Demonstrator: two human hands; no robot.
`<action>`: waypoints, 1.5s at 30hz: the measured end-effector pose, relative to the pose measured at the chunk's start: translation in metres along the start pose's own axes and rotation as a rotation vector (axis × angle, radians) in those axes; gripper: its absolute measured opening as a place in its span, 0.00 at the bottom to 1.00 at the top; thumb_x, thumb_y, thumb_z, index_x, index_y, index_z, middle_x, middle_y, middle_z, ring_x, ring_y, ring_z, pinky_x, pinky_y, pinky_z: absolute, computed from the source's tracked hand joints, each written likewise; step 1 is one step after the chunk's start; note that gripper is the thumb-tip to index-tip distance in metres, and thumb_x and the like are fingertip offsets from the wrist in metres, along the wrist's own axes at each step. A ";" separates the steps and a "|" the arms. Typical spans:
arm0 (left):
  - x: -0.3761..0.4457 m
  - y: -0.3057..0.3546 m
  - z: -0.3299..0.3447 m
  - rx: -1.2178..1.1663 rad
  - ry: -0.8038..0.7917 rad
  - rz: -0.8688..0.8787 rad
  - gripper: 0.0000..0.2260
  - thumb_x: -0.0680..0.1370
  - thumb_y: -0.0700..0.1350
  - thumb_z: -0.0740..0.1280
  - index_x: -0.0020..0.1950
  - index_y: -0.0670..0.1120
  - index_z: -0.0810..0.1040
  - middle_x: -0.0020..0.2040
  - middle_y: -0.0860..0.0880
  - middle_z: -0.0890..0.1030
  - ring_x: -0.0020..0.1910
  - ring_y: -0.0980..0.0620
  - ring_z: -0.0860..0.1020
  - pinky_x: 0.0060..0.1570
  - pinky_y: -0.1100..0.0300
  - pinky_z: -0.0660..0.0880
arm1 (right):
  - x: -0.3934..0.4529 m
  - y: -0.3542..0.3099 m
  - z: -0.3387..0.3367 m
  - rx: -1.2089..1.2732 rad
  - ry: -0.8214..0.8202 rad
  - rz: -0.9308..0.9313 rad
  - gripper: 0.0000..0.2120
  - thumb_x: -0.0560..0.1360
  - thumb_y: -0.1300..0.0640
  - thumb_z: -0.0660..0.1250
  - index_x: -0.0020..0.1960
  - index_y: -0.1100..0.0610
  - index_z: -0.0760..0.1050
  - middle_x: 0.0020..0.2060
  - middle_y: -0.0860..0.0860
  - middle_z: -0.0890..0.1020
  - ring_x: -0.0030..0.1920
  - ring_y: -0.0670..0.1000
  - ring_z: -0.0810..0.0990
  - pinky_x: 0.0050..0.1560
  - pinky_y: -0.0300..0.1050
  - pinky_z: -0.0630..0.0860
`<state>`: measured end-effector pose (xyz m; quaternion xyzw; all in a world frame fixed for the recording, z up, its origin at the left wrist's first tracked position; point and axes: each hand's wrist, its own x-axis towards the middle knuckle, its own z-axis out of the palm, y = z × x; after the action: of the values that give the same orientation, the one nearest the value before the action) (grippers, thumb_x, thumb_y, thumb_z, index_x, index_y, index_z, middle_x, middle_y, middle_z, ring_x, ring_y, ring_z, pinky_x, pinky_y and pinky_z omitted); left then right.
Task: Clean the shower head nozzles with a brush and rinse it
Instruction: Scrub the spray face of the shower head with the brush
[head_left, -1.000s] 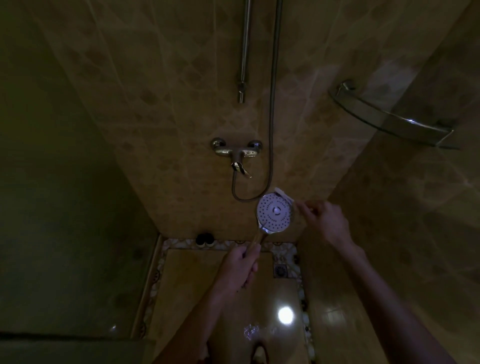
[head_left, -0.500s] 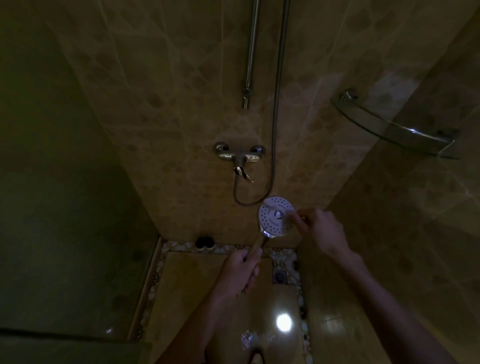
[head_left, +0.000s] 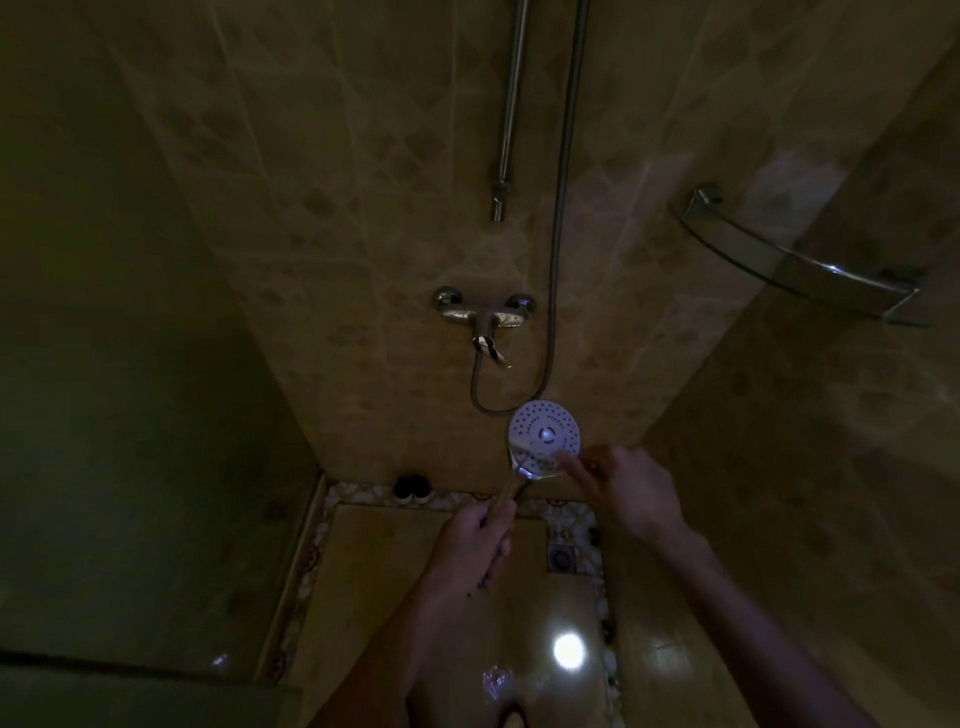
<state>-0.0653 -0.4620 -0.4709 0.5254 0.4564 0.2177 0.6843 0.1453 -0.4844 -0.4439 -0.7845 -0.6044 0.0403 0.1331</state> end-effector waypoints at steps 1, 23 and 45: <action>0.001 0.000 -0.001 0.000 0.000 -0.006 0.14 0.81 0.51 0.61 0.38 0.45 0.70 0.26 0.53 0.72 0.21 0.56 0.66 0.21 0.64 0.61 | 0.005 0.002 -0.003 0.023 -0.001 0.029 0.30 0.74 0.28 0.48 0.30 0.50 0.70 0.25 0.47 0.75 0.29 0.48 0.76 0.31 0.45 0.75; 0.013 -0.002 -0.005 0.050 0.037 -0.037 0.18 0.79 0.55 0.61 0.34 0.45 0.71 0.25 0.47 0.71 0.19 0.55 0.66 0.21 0.64 0.62 | 0.009 -0.011 -0.006 -0.107 -0.020 -0.051 0.27 0.77 0.32 0.47 0.31 0.48 0.67 0.28 0.48 0.77 0.31 0.48 0.78 0.36 0.47 0.79; 0.012 0.001 -0.002 -0.003 0.033 -0.037 0.15 0.81 0.51 0.60 0.38 0.44 0.70 0.29 0.48 0.71 0.20 0.55 0.65 0.22 0.64 0.60 | -0.002 -0.002 0.004 -0.091 0.014 -0.035 0.34 0.74 0.27 0.41 0.33 0.50 0.71 0.26 0.47 0.76 0.28 0.45 0.76 0.32 0.44 0.76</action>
<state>-0.0611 -0.4513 -0.4749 0.5121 0.4768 0.2142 0.6816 0.1426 -0.4851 -0.4472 -0.7793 -0.6183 0.0049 0.1023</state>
